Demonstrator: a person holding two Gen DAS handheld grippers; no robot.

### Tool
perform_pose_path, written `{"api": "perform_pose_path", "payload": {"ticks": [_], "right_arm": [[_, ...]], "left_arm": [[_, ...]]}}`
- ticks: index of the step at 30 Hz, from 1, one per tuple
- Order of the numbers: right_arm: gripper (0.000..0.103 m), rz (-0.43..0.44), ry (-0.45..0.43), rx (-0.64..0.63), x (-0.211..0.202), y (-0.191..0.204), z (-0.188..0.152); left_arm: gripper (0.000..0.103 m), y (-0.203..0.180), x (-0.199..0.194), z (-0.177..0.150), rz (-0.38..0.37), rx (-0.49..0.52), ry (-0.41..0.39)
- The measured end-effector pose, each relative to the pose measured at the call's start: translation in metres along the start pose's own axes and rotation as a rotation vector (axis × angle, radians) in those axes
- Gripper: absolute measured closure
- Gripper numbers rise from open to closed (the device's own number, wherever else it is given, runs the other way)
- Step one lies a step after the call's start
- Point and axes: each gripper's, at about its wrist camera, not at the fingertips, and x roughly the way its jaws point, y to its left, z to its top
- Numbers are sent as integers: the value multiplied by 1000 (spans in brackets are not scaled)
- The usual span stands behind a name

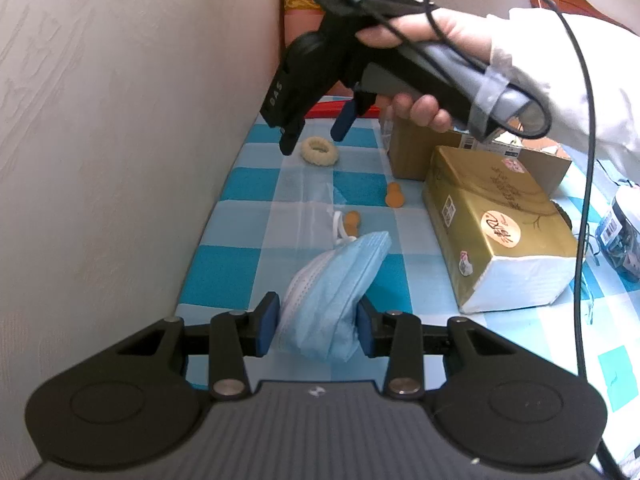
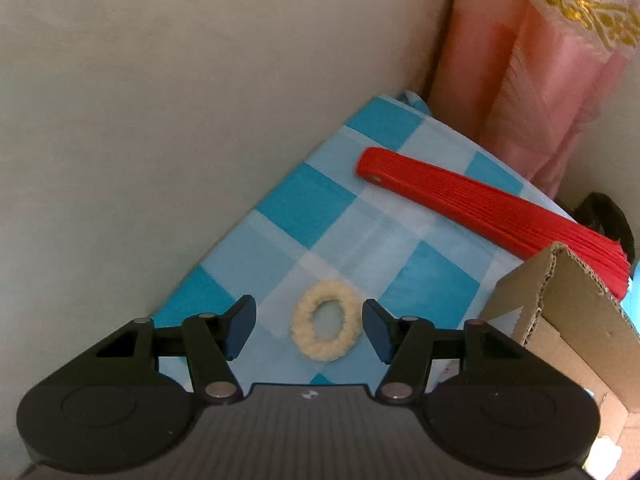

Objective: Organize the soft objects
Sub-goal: 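Grasp the cream fuzzy scrunchie with the right tool while the left tool holds the mask, then carry the cream scrunchie into the box and open the right tool while the left tool carries the mask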

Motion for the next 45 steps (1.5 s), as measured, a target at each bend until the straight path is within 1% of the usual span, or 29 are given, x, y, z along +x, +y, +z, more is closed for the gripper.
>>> {"api": "perform_pose_path", "payload": {"ticks": [2, 3, 4, 8, 13, 16, 19, 25, 29, 34, 41, 43, 45], "right_arm": [[39, -9, 10, 13, 5, -2, 0], [41, -15, 14, 16, 6, -2, 0], [45, -17, 20, 16, 8, -2, 0], [51, -26, 19, 19, 11, -4, -2], [62, -32, 15, 13, 11, -3, -3], [62, -28, 10, 6, 7, -1, -6], [62, -6, 1, 5, -2, 0, -9], [62, 37, -29, -20, -34, 6, -22], [62, 80, -61, -31, -64, 8, -39], [62, 113, -104, -60, -105, 12, -71], [62, 157, -131, -54, -153, 4, -126], [62, 174, -132, -47, -162, -1, -141], [62, 172, -138, -41, -169, -5, -156]], "left_arm": [[64, 1, 1, 0, -3, -2, 2], [64, 2, 1, 0, -3, -3, 4], [64, 2, 1, 0, -3, -2, 5], [64, 3, 1, 1, -5, -4, 7], [64, 3, 1, 1, -3, -5, 11], [64, 5, 1, 2, -2, -9, 15], [64, 7, -1, 2, 2, -14, 12], [64, 7, -12, 3, 8, -20, 15], [64, 4, -20, 5, 22, -18, 18], [64, -3, -34, 5, 22, -7, 13], [64, -17, -54, 4, -4, 37, 25], [64, -20, -57, 3, -18, 44, 34], [64, -23, -61, 2, -28, 51, 43]]}}
